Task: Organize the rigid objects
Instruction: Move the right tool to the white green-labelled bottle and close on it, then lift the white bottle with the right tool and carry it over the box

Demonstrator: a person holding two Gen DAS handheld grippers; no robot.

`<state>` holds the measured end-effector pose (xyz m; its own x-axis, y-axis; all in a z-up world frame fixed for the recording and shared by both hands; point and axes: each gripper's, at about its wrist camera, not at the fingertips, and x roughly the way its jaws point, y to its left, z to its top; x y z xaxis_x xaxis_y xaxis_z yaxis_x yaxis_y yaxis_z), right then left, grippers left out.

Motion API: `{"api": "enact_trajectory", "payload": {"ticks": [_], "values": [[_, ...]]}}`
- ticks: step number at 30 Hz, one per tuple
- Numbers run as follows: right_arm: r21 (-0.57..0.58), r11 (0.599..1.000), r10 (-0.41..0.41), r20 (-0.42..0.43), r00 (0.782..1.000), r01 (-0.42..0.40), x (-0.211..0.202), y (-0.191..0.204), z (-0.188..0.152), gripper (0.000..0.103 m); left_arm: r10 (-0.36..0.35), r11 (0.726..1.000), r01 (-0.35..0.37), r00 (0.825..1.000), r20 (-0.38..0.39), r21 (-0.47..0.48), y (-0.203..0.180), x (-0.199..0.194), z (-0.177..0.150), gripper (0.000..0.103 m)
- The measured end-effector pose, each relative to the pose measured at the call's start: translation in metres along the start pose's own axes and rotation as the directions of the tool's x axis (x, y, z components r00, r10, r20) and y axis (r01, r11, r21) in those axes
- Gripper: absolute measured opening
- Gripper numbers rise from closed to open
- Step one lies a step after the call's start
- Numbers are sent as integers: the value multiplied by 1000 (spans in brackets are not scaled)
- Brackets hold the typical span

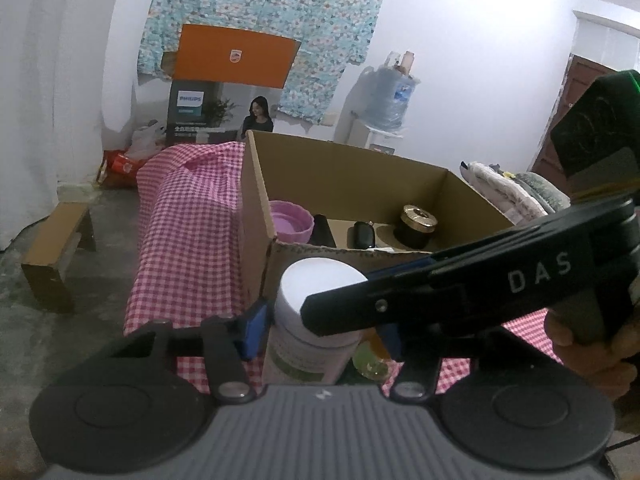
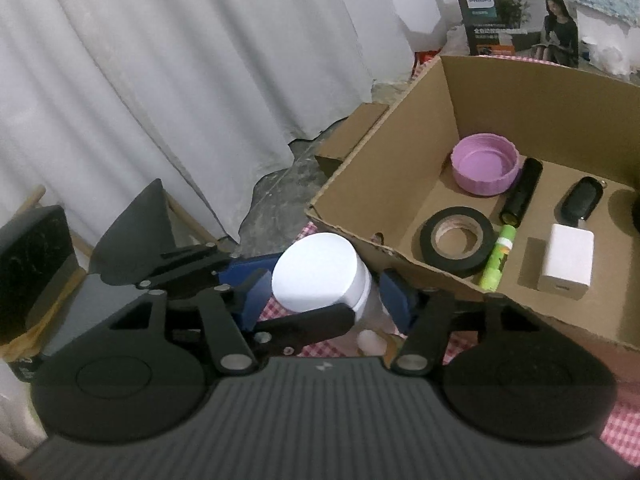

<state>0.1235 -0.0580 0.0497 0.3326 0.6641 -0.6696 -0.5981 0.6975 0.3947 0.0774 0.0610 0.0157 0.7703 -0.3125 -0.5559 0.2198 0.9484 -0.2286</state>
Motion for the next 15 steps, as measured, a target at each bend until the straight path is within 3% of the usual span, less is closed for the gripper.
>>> {"api": "enact_trajectory", "payload": {"ticks": [8,15], "values": [[-8,1000,7,6,1000,-7,-2,5,1,54,10,1000,-10,1000,23,-6,-1,-11,-3,56],[-35,999,35,60,998,-33,-26,20,5,52,36,999,-38,996,83,21,-16,-41,8,56]]}}
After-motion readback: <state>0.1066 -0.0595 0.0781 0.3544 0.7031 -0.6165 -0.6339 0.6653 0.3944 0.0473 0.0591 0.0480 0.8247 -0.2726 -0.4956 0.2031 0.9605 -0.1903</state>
